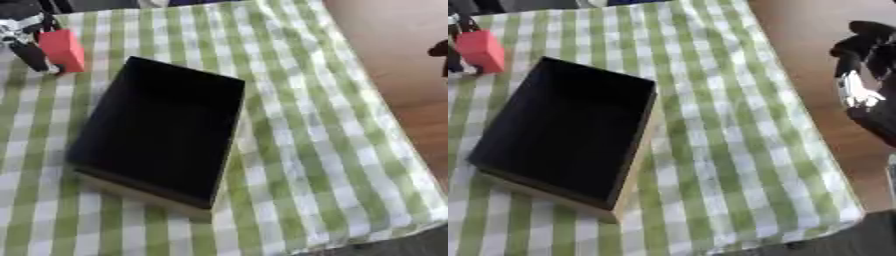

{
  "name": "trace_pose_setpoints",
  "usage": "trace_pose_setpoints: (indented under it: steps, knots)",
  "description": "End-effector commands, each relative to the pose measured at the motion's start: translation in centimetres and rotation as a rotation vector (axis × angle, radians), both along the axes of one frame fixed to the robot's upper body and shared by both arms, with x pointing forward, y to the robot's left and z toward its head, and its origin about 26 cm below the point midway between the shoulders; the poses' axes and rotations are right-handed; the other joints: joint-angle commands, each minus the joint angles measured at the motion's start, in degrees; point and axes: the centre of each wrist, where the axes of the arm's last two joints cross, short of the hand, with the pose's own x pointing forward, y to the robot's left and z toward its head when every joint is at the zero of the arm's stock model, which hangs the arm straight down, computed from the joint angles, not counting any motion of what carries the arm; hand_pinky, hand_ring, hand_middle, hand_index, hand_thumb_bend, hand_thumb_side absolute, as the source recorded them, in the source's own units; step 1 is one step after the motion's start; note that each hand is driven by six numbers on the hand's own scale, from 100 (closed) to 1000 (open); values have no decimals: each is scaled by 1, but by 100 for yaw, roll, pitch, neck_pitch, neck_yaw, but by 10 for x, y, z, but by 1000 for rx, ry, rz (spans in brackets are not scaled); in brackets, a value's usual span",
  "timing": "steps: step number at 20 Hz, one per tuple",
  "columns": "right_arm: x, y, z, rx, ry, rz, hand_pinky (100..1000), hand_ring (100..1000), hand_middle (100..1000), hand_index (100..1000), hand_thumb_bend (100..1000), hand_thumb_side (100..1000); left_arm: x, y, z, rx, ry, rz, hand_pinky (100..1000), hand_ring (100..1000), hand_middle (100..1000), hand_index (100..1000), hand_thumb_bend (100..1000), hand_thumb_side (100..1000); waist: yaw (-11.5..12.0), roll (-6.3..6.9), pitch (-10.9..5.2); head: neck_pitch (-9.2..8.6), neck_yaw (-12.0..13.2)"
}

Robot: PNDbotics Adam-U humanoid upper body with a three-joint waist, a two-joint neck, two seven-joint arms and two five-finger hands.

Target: Pick up objects on the table and place them in the box.

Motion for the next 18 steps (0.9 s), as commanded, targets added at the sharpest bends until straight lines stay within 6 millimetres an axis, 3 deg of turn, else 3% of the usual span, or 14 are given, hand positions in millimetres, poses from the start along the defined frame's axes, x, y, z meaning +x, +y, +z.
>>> trace_pose_setpoints:
  steps: [1, 9, 18]
  knots:
    - [0, -2, 7, -11, -18, 6, 840, 701, 625, 820, 100, 352, -4, 4, 20, -10, -57, -3, 774, 608, 481, 712, 404, 100, 20, -22, -146, -31, -2]
    - [-1, -4, 4, -17, -8, 1, 840, 702, 626, 821, 100, 350, -7, -13, 53, -6, -77, -153, 776, 607, 476, 711, 410, 100, 106, -20, -276, 28, -12]
    - [0, -4, 3, -22, 0, 9, 840, 703, 627, 821, 100, 348, -14, -65, 85, 75, -73, -461, 777, 609, 477, 713, 423, 113, 157, -25, -380, 48, -13]
